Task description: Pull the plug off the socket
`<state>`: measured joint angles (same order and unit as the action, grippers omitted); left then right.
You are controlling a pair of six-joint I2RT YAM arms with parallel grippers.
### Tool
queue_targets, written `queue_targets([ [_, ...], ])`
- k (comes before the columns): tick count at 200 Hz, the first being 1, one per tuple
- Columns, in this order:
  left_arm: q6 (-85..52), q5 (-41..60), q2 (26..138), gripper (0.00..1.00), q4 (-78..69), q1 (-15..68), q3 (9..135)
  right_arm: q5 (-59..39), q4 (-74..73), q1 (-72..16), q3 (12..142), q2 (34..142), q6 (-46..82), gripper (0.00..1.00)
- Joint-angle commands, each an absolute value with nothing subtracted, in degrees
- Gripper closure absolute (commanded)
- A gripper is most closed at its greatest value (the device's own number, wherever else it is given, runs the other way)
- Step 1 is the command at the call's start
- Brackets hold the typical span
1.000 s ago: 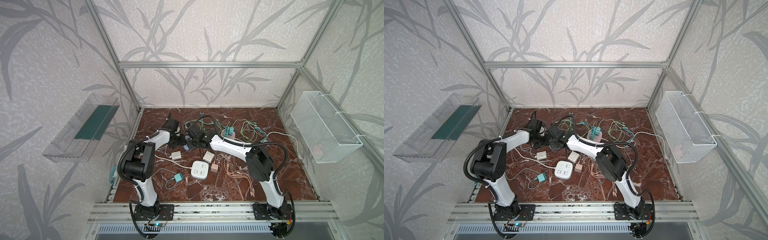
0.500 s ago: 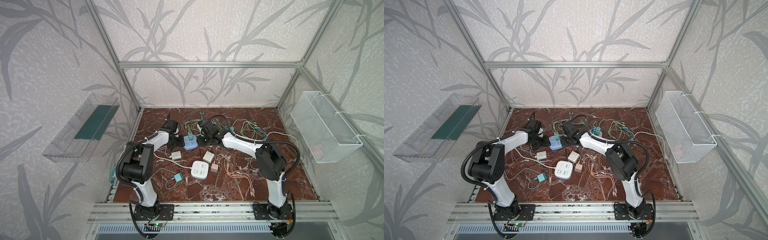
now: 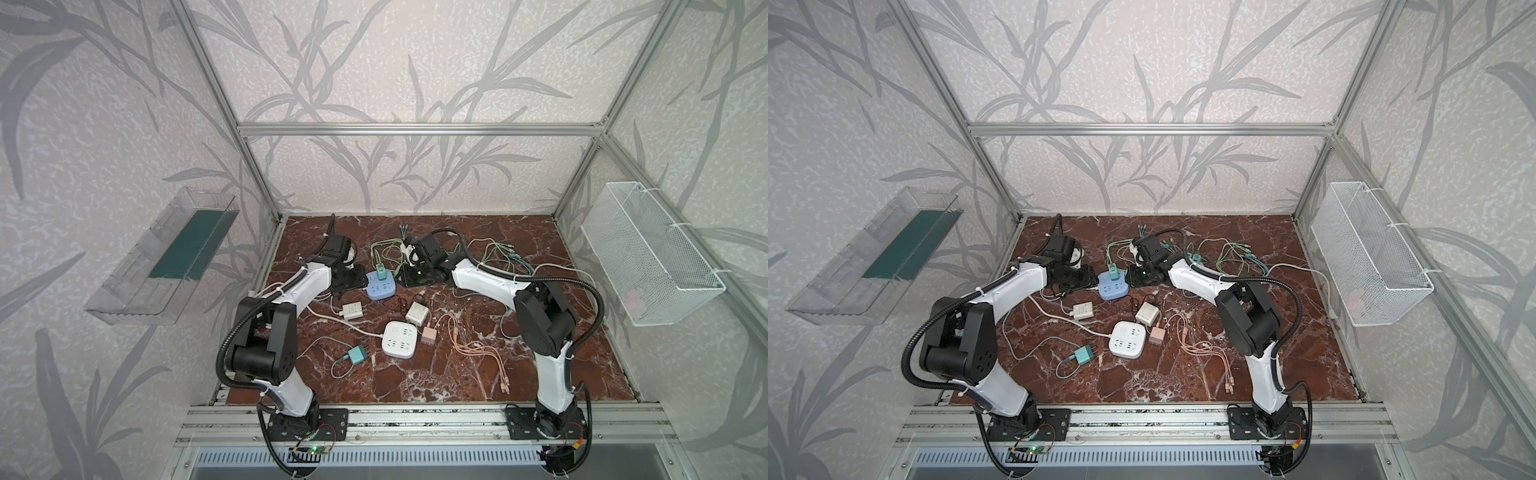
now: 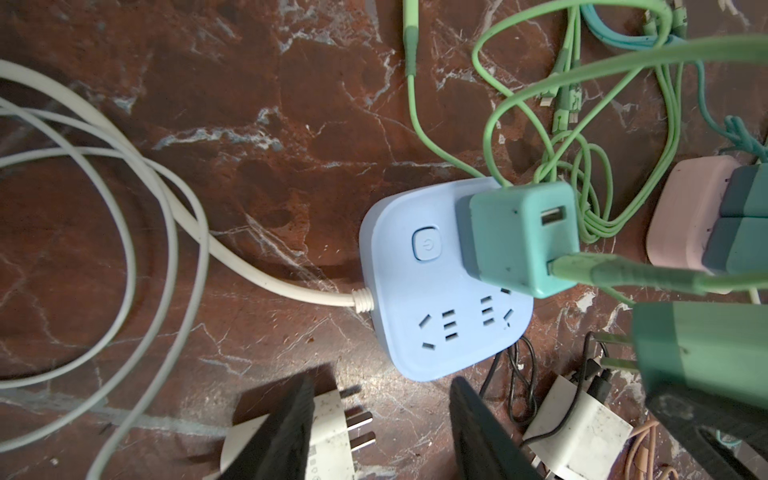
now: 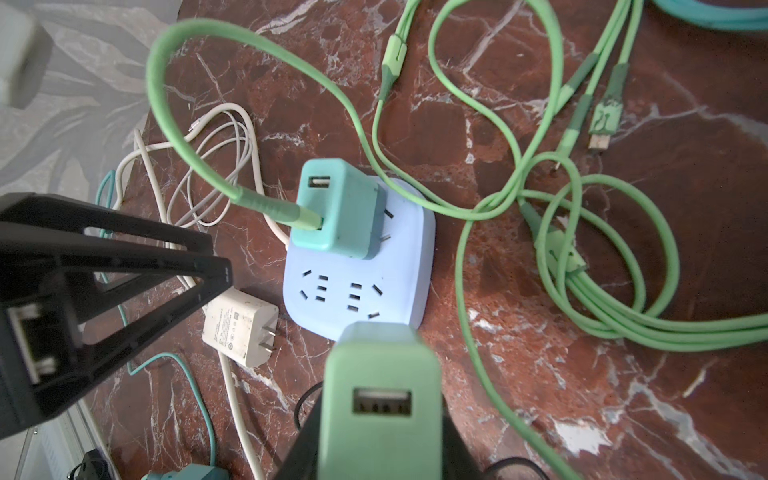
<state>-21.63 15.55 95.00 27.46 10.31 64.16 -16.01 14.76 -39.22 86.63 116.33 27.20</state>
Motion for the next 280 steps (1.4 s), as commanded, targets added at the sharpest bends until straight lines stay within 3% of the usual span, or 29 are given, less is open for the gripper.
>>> queue_targets([
  [1, -21.87, 16.15, 93.42, 0.46, 26.76, 10.63, 63.19, -19.08, 13.72, -38.51, 85.00, 117.71, 28.37, 0.77],
  [124, -23.25, 15.84, 95.36, 0.45, 25.75, 11.87, 63.37, -24.40, 17.81, -35.86, 86.97, 123.21, 29.18, 0.73],
  [225, -23.31, 16.06, 96.50, 0.45, 24.66, 11.95, 62.67, -21.73, 23.02, -35.26, 89.30, 122.67, 32.09, 0.46],
  [280, -23.27, 15.65, 97.61, 0.45, 24.87, 12.00, 62.93, -20.79, 26.28, -35.29, 91.23, 119.64, 33.42, 0.39],
])
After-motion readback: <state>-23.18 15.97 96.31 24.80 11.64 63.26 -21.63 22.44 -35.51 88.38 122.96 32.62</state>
